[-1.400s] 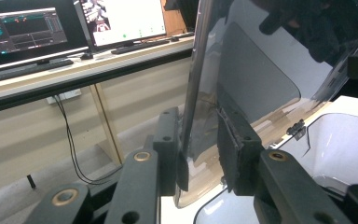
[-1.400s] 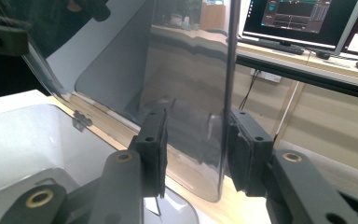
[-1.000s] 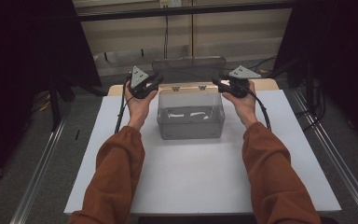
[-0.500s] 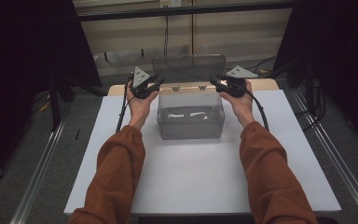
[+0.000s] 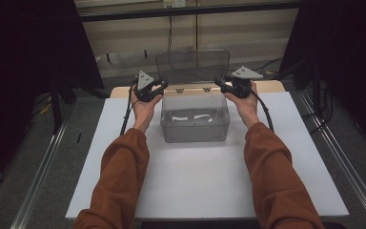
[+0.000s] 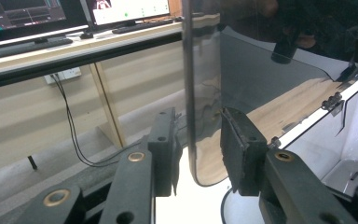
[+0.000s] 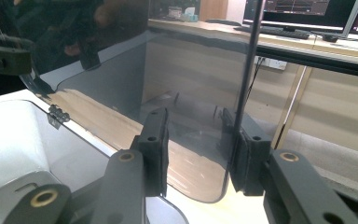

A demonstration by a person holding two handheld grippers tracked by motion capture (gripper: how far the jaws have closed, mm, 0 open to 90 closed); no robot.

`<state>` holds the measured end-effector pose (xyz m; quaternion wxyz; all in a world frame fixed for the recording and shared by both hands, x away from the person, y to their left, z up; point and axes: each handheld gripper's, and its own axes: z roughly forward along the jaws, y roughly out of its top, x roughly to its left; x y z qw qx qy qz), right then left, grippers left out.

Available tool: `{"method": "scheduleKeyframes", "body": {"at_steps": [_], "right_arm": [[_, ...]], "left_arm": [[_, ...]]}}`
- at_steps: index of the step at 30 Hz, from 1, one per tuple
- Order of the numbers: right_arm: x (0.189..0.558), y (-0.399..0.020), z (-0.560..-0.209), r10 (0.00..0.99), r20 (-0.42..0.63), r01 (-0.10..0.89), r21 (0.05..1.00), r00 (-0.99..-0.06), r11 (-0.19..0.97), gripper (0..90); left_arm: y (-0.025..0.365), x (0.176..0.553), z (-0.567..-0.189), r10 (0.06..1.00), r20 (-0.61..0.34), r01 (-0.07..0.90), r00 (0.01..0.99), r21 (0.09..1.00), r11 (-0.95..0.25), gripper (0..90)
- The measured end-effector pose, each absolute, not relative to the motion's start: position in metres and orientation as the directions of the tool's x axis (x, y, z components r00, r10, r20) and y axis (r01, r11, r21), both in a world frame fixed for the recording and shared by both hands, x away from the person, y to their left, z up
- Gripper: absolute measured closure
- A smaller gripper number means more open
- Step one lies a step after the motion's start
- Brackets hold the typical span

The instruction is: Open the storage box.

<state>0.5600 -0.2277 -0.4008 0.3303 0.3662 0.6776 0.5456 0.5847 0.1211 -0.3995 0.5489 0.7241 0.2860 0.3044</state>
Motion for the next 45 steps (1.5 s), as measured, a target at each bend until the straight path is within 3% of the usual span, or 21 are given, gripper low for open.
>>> {"method": "scheduleKeyframes", "body": {"at_steps": [17, 32, 45], "right_arm": [[0.565, -0.224, -0.408, 0.867, -0.024, 0.161, 0.98, -0.498, 0.119, 57.5], [0.57, -0.225, -0.409, 0.867, -0.024, 0.178, 0.975, -0.498, 0.129, 59.2], [0.573, -0.225, -0.41, 0.865, -0.021, 0.193, 0.972, -0.502, 0.135, 57.1]], "left_arm": [[0.113, 0.589, -0.402, 0.77, 0.047, 0.152, 0.636, 0.971, -0.185, 64.0], [0.117, 0.594, -0.404, 0.756, 0.068, 0.152, 0.651, 0.964, -0.218, 68.0], [0.116, 0.599, -0.404, 0.752, 0.07, 0.162, 0.656, 0.959, -0.231, 64.2]]}}
